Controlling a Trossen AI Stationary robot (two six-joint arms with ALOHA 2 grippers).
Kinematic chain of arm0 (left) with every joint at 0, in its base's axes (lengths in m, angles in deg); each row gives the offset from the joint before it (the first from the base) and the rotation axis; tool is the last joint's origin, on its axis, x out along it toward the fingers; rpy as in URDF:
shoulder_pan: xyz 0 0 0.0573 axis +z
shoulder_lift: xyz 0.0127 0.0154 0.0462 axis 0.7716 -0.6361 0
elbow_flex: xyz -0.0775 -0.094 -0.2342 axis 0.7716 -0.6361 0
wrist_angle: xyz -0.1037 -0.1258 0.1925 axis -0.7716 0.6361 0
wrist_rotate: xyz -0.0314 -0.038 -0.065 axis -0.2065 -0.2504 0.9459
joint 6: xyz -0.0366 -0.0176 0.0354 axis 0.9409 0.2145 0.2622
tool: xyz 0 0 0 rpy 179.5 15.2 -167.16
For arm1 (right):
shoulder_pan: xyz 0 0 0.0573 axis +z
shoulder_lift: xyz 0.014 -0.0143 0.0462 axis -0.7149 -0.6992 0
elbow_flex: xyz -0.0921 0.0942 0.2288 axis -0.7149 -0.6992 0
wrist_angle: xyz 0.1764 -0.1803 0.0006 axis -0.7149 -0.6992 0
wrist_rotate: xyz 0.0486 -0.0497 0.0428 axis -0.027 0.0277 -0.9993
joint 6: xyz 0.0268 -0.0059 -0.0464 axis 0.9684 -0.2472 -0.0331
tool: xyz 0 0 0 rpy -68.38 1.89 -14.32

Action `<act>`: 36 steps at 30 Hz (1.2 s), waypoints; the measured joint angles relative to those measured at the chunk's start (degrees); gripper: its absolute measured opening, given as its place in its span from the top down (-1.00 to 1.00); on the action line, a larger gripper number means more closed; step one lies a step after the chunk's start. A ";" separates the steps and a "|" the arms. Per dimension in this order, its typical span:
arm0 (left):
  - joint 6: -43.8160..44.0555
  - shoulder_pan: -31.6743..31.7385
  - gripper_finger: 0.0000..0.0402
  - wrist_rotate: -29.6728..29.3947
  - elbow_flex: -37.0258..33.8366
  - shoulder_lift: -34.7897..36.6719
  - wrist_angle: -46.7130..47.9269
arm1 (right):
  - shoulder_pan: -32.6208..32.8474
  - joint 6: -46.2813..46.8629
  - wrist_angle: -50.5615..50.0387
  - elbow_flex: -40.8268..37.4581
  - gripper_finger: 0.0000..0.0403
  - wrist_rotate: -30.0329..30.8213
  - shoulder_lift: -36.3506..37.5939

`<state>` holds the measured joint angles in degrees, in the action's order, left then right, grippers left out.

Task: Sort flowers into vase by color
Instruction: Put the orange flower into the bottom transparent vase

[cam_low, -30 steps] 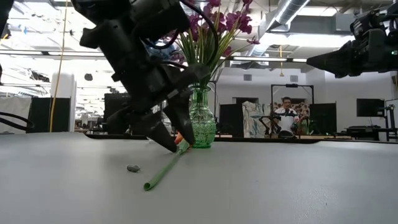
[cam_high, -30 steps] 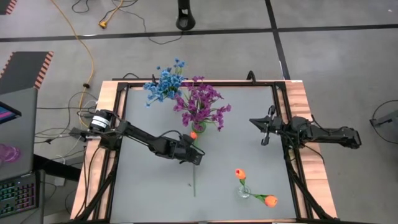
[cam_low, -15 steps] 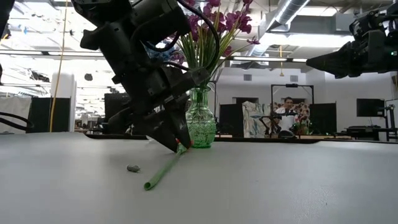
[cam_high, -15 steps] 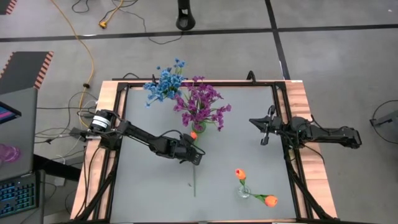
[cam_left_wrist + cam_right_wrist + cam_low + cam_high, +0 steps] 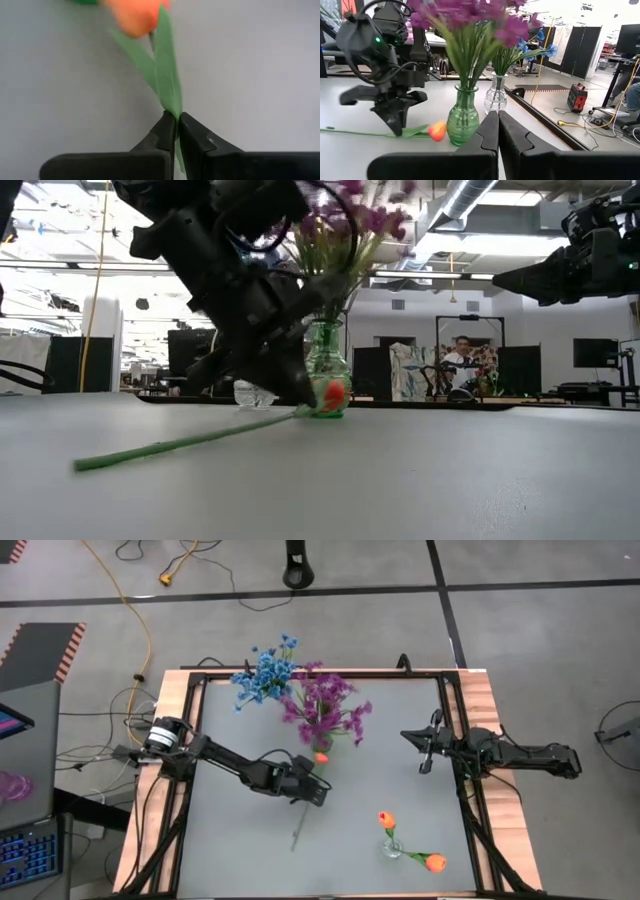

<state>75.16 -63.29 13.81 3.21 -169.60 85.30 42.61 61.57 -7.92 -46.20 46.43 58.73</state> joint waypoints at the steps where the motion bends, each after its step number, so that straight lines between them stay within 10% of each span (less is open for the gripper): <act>1: -0.47 -0.38 0.99 -0.37 0.00 0.00 -1.39 | 0.00 -0.01 0.00 0.00 0.84 0.00 0.00; 17: -7.07 -6.49 1.00 -3.99 0.00 0.17 -14.49 | 0.00 -0.01 0.00 0.00 0.84 -0.02 0.00; 36: -53.48 -17.68 1.00 -20.57 0.00 6.30 -48.80 | -0.01 0.00 0.00 0.00 0.85 -0.02 0.00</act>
<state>21.68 -80.97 -6.76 3.21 -163.30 36.50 42.60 61.57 -7.92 -46.20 46.41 58.73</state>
